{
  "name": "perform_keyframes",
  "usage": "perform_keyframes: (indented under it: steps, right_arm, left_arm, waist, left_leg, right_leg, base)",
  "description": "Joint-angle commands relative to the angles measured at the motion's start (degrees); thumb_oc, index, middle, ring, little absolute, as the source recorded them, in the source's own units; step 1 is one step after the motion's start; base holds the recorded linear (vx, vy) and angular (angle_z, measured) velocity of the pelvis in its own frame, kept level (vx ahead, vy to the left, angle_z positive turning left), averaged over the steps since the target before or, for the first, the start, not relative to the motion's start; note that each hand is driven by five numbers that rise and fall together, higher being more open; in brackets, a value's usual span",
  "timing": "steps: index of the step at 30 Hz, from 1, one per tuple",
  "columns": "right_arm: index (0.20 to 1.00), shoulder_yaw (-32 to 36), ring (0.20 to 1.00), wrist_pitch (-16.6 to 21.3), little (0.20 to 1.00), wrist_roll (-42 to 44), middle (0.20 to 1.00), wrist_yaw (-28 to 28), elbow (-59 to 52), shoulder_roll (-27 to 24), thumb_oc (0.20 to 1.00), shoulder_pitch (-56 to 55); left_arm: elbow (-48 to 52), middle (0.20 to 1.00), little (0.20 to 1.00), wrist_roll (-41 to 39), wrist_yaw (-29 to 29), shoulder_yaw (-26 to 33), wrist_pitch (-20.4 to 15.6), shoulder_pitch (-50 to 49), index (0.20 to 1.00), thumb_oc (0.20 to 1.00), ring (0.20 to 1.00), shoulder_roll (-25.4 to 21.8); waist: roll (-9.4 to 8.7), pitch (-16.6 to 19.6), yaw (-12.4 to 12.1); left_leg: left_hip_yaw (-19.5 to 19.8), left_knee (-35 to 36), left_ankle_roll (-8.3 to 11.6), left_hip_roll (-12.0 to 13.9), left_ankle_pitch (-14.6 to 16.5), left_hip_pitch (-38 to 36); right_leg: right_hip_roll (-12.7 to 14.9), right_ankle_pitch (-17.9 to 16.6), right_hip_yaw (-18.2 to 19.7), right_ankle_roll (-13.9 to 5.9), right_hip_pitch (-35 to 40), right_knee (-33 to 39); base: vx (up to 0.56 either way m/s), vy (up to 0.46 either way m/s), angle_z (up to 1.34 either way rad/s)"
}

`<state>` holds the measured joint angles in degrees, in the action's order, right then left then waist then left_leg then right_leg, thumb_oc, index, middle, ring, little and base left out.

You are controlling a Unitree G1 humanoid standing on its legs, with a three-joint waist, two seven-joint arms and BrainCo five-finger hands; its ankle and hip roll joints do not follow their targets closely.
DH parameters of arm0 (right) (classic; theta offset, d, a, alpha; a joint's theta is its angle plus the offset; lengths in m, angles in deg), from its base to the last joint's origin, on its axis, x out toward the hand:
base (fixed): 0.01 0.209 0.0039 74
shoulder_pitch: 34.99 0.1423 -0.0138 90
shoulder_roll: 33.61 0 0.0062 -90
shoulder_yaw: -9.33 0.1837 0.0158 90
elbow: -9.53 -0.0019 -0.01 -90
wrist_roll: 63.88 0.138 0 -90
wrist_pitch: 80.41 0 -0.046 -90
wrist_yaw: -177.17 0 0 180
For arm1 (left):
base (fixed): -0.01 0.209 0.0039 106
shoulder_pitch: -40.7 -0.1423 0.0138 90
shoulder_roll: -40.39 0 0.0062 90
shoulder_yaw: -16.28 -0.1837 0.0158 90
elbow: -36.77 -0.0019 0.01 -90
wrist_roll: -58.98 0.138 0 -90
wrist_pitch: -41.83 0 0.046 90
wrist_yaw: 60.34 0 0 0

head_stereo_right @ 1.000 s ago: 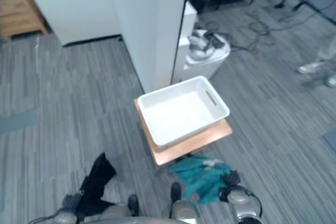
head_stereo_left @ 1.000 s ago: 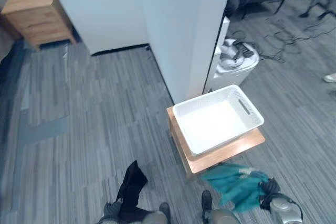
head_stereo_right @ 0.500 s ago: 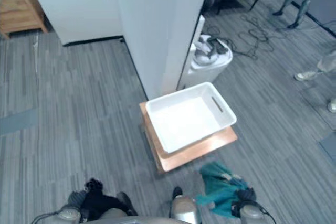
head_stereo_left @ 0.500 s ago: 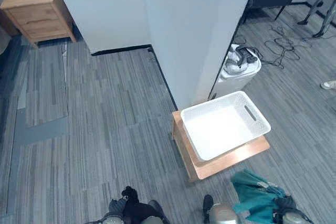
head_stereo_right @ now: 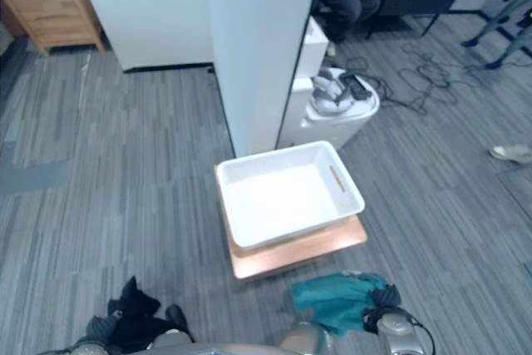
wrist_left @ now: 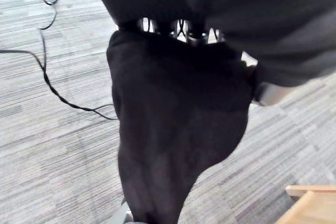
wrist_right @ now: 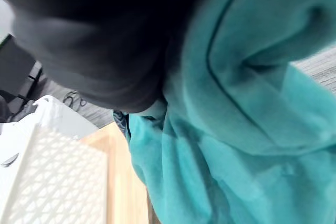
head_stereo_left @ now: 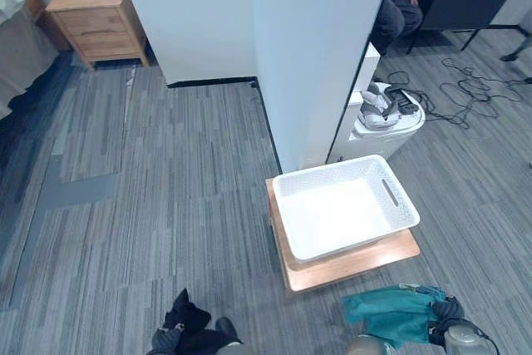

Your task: Tidy up the quilt and then pick up the clothes from the bed and put them into the laundry hamper.

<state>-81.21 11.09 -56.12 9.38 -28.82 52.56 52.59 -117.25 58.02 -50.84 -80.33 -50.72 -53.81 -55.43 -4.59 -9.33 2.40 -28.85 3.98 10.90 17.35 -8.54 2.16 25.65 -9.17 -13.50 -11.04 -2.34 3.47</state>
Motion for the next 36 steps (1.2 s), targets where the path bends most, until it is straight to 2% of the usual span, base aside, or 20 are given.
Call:
perform_keyframes:
  steps: [1,3,4,5,8,11,12,13,14,17,20,25,26,28,30,32,36]
  right_arm:
    - [0.200,2.1,0.200,1.6,0.200,-0.6,0.200,0.1,-4.9,-5.7,0.200,6.1]
    - [0.200,0.4,0.200,1.8,0.200,-2.4,0.200,0.0,-7.5,-7.2,0.200,7.0]
    - [0.200,-0.9,0.200,1.9,0.200,-4.4,0.200,-0.1,-9.8,-8.3,0.200,7.6]
    - [0.200,-1.8,0.200,2.2,0.200,-6.7,0.200,-0.1,-11.7,-10.1,0.200,8.4]
    - [0.200,-3.0,0.200,2.6,0.200,-11.5,0.200,0.3,-18.8,-15.3,0.200,10.8]
    - [0.200,-2.5,0.200,3.5,0.200,-15.2,0.200,1.2,-25.7,-20.2,0.200,13.3]
    - [0.200,-2.1,0.200,3.7,0.200,-16.1,0.200,1.6,-27.4,-21.6,0.200,14.3]
    - [0.200,-0.8,0.200,4.3,0.200,-16.6,0.200,2.5,-29.1,-23.6,0.200,15.8]
    - [0.200,-0.2,0.200,4.1,0.200,-17.1,0.200,3.6,-32.2,-25.2,0.200,17.6]
    - [0.200,2.1,0.200,4.8,0.200,-17.7,0.200,5.1,-36.6,-27.3,0.200,18.9]
    - [0.200,2.2,0.200,5.3,0.200,-17.1,0.200,6.0,-39.6,-28.4,0.200,22.0]
    - [0.200,0.1,0.200,6.3,0.200,-14.8,0.200,6.6,-41.7,-29.4,0.200,28.1]
    - [0.200,-0.8,0.200,6.3,0.200,-14.4,0.200,6.5,-41.4,-29.5,0.200,29.6]
    - [0.200,-1.8,0.200,6.1,0.200,-13.5,0.200,5.8,-41.6,-30.2,0.200,31.1]
    - [0.200,-2.5,0.200,6.3,0.200,-12.7,0.200,5.2,-41.6,-30.1,0.200,31.5]
    - [0.200,-3.4,0.200,6.4,0.200,-12.3,0.200,4.1,-42.0,-30.6,0.200,31.3]
    - [0.200,-7.4,0.200,6.7,0.200,-12.7,0.200,2.9,-41.6,-29.2,0.200,33.8]
  left_arm:
    - [-1.2,0.200,0.200,1.1,1.2,1.4,-1.4,2.6,0.200,0.200,0.200,-0.4]
    - [-1.0,0.200,0.200,-0.2,1.9,2.3,-1.6,2.6,0.200,0.200,0.200,-0.4]
    - [-0.4,0.200,0.200,-0.4,2.0,2.3,-1.8,2.8,0.200,0.200,0.200,-0.1]
    - [0.0,0.200,0.200,-0.7,2.4,2.6,-1.9,3.1,0.200,0.200,0.200,0.6]
    - [0.4,0.200,0.200,0.3,2.1,2.2,-2.3,2.5,0.200,0.200,0.200,1.9]
    - [1.9,0.200,0.200,1.4,1.6,1.8,-2.7,1.2,0.200,0.200,0.200,2.9]
    - [2.0,0.200,0.200,1.5,1.6,1.6,-2.6,0.9,0.200,0.200,0.200,3.0]
    - [1.9,0.200,0.200,1.8,1.2,1.2,-2.6,-0.2,0.200,0.200,0.200,3.3]
    - [2.1,0.200,0.200,1.6,1.0,1.1,-2.4,-0.8,0.200,0.200,0.200,3.4]
    - [2.3,0.200,0.200,1.5,0.8,0.6,-2.3,0.0,0.200,0.200,0.200,2.9]
    - [3.0,0.200,0.200,1.7,0.8,-0.3,-2.2,0.7,0.200,0.200,0.200,2.4]
    - [3.8,0.200,0.200,2.0,0.7,-2.2,-2.5,1.5,0.200,0.200,0.200,1.7]
    - [4.1,0.200,0.200,1.8,0.7,-2.4,-2.5,1.7,0.200,0.200,0.200,1.5]
    - [4.4,0.200,0.200,1.7,0.8,-2.7,-2.6,1.9,0.200,0.200,0.200,1.0]
    - [4.8,0.200,0.200,1.6,0.8,-3.0,-2.7,2.4,0.200,0.200,0.200,0.6]
    - [5.3,0.200,0.200,1.1,1.0,-2.7,-3.0,3.4,0.200,0.200,0.200,0.1]
    - [7.1,0.200,0.200,0.3,1.6,-2.1,-3.8,3.4,0.200,0.200,0.200,-0.4]
  waist:
    - [2.48,-3.4,1.3]
    - [3.24,-3.7,1.2]
    - [3.88,-4.1,1.0]
    - [4.05,-4.5,0.7]
    - [3.76,-5.6,0.3]
    - [2.58,-5.8,-0.6]
    - [2.31,-6.0,-1.0]
    - [3.04,-5.5,-0.6]
    - [3.36,-5.4,-0.9]
    - [3.10,-4.8,-0.2]
    - [2.54,-4.1,-0.1]
    - [0.87,-4.0,-0.4]
    - [0.37,-4.3,-0.5]
    - [0.01,-4.5,-0.6]
    - [-0.34,-4.5,-0.5]
    - [-0.31,-4.6,-0.4]
    - [-0.63,-4.7,-2.2]
  left_leg:
    - [-2.1,-0.4,2.92,7.1,3.7,-9.0]
    - [-1.3,0.2,4.10,9.0,0.3,-8.9]
    - [0.3,-0.1,4.10,10.0,-3.0,-7.6]
    - [1.3,-0.5,3.77,9.6,-3.7,-7.0]
    - [4.8,-6.5,1.05,4.7,0.4,-3.8]
    - [6.8,-13.7,-1.32,-2.3,7.6,0.6]
    - [6.7,-14.3,-1.75,-4.2,9.3,1.4]
    - [3.3,-10.4,-2.28,-4.9,9.4,-1.8]
    - [4.1,-8.2,-2.38,-5.7,9.2,-2.8]
    - [2.8,-3.9,-2.74,-5.6,8.1,-4.8]
    - [3.6,-1.0,-3.44,-6.7,8.1,-6.4]
    - [3.7,0.3,-4.60,-7.8,8.9,-7.6]
    - [3.5,0.5,-4.86,-7.9,9.0,-7.8]
    - [3.5,0.6,-5.21,-7.9,9.1,-7.9]
    - [4.0,1.0,-5.36,-8.1,9.5,-7.7]
    - [5.4,1.0,-5.48,-8.8,9.7,-7.4]
    - [5.7,0.8,-5.43,-9.4,9.4,-6.9]
  right_leg:
    - [-0.5,2.8,5.1,-3.96,0.7,-4.4]
    - [-2.4,6.7,3.7,-3.96,1.1,-4.7]
    - [-4.0,8.1,3.6,-3.96,0.8,-5.1]
    - [-5.0,9.7,3.0,-3.57,1.3,-5.5]
    - [-7.7,10.5,0.4,-1.66,3.5,-4.9]
    - [-9.1,10.1,-1.3,-0.36,5.2,-2.7]
    - [-9.8,10.4,-2.0,-0.04,5.6,-2.7]
    - [-11.3,10.3,-3.2,-0.50,6.0,-2.3]
    - [-11.5,9.9,-3.1,-0.86,6.3,-2.3]
    - [-11.1,9.3,-4.0,-1.47,6.1,-3.4]
    - [-10.2,8.8,-4.2,-2.08,6.1,-5.2]
    - [-9.0,7.2,-3.5,-3.34,4.9,-9.3]
    - [-8.5,4.9,-3.1,-3.82,3.6,-11.3]
    - [-8.9,4.8,-2.0,-3.96,2.4,-13.6]
    - [-10.5,5.9,0.3,-3.96,1.7,-13.2]
    - [-12.6,8.0,3.1,-3.29,1.4,-9.8]
    - [-11.5,8.1,0.1,-2.85,2.8,-7.0]
  base:
    - [0.04,-0.510,0.52]
    - [0.05,-0.442,0.07]
    - [-0.01,-0.382,-0.40]
    - [-0.06,-0.367,-0.23]
    - [-0.07,-0.374,0.16]
    - [-0.04,-0.268,0.42]
    - [0.00,-0.142,0.43]
    - [0.06,-0.016,0.59]
    - [0.07,0.063,0.43]
    - [0.03,0.093,0.29]
    - [0.04,0.131,0.26]
    - [0.01,0.112,0.17]
    - [-0.02,0.057,-0.05]
    - [-0.03,0.044,-0.16]
    - [-0.01,0.026,-0.01]
    - [0.00,0.029,-0.07]
    - [-0.01,-0.021,0.25]
